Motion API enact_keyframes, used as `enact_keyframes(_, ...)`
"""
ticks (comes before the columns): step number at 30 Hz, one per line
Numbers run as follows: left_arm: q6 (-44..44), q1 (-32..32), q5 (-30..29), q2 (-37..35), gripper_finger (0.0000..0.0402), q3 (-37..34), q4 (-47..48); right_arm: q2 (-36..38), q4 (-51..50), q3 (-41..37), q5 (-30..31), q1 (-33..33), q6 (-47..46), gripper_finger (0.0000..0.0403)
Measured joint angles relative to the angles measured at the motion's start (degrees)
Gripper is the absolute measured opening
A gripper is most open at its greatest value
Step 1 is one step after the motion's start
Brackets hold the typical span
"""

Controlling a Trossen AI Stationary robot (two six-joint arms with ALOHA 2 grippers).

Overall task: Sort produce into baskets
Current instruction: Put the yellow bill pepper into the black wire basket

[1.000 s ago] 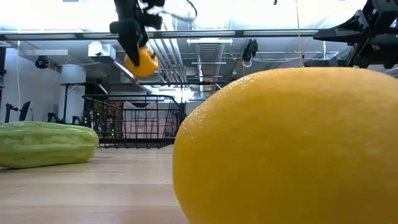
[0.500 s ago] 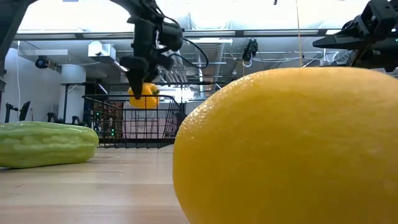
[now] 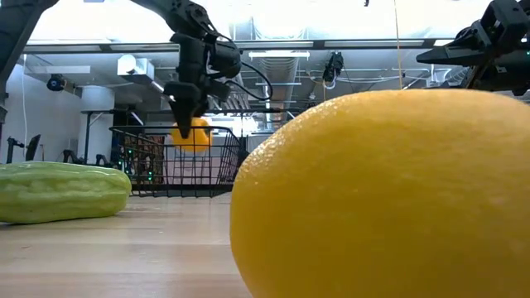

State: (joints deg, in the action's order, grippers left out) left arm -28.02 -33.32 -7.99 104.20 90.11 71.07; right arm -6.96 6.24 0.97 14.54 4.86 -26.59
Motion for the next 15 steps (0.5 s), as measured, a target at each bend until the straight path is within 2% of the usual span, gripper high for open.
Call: enact_keyframes(15, -1.6, -0.8, 0.1, 0.0, 0.0304, -7.8, -6.6, 0.0, 0.0, 0.0, 0.0, 0.0, 0.0, 0.0325)
